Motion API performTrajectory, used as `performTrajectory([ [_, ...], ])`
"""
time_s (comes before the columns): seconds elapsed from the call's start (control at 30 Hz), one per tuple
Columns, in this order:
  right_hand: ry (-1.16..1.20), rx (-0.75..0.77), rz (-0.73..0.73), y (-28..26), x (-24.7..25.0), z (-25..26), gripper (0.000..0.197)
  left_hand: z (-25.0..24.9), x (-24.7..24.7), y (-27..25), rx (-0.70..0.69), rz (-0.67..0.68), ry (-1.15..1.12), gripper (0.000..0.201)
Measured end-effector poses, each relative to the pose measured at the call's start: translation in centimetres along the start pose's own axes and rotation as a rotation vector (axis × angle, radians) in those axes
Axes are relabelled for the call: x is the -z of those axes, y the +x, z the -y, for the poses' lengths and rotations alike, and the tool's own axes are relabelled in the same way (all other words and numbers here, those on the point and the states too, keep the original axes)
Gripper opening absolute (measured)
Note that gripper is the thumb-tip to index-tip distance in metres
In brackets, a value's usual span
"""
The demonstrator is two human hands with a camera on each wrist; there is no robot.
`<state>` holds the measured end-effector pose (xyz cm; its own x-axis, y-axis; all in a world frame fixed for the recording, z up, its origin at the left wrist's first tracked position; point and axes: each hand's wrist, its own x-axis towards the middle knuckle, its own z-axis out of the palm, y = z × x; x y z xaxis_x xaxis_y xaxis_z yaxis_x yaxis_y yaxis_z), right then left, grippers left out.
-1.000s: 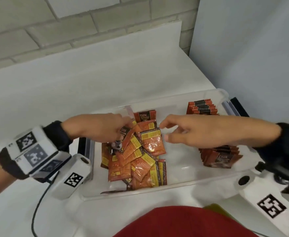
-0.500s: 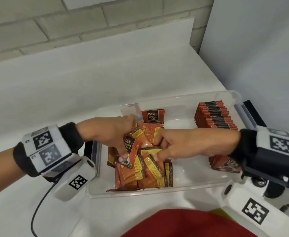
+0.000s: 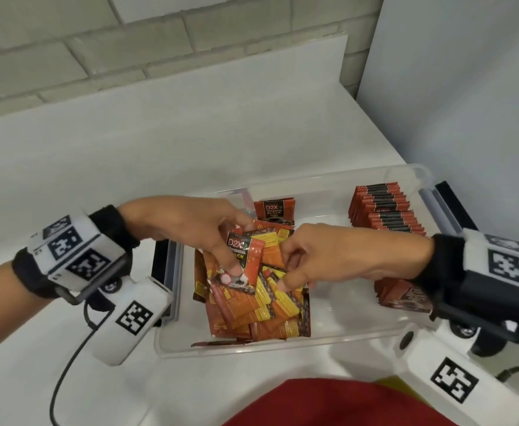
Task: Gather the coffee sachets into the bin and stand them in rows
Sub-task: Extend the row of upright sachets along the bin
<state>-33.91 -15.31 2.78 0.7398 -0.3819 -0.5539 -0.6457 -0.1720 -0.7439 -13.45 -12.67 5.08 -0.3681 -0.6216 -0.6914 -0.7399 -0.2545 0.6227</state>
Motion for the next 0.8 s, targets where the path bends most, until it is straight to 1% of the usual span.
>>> performTrajectory([
  [0.07, 0.111, 0.055, -0.021, -0.5, 1.0, 0.0, 0.008, -0.4, 0.8, -0.5, -0.04, -0.039, -0.07, 0.027],
  [0.1, 0.165, 0.083, -0.05, -0.8, 1.5, 0.1, 0.005, -0.6, 1.3, -0.7, -0.059, -0.073, -0.134, 0.029],
  [0.2, 0.381, 0.154, -0.187, -1.3, 2.7, -0.3, 0.019, -0.9, 2.2, -0.8, -0.1, -0.148, -0.432, 0.047],
  [0.27, 0.585, 0.177, -0.254, -1.3, 2.8, -0.4, 0.019, -1.2, 2.1, -0.5, -0.131, -0.188, -0.605, 0.055],
  [0.33, 0.789, 0.174, -0.327, -1.3, 2.5, -0.2, 0.011, -1.9, 1.4, 0.0, -0.166, -0.24, -0.725, 0.051],
  [0.4, 0.943, 0.163, -0.414, -1.2, 2.3, 0.0, 0.013, -2.7, 0.6, 0.7, -0.2, -0.272, -0.83, 0.048],
  [0.43, 0.979, 0.16, -0.44, -1.2, 2.4, -0.1, 0.016, -3.1, 0.3, 1.1, -0.212, -0.277, -0.873, 0.048],
  [0.53, 0.944, 0.202, -0.444, -1.2, 2.6, -0.3, 0.043, -4.1, -0.4, 2.0, -0.23, -0.266, -0.934, 0.049],
  [0.6, 0.874, 0.237, -0.466, -1.5, 2.7, -0.4, 0.053, -4.8, -0.6, 2.3, -0.251, -0.235, -0.928, 0.049],
  [0.67, 0.842, 0.292, -0.484, -1.8, 2.8, -0.3, 0.058, -5.5, -0.6, 2.4, -0.289, -0.184, -0.909, 0.042],
  [0.73, 0.842, 0.344, -0.498, -2.0, 3.1, -0.2, 0.057, -6.0, -0.2, 2.4, -0.34, -0.136, -0.909, 0.033],
  [0.8, 0.834, 0.384, -0.535, -2.2, 4.0, 0.0, 0.052, -6.4, 0.5, 2.4, -0.405, -0.124, -0.923, 0.034],
])
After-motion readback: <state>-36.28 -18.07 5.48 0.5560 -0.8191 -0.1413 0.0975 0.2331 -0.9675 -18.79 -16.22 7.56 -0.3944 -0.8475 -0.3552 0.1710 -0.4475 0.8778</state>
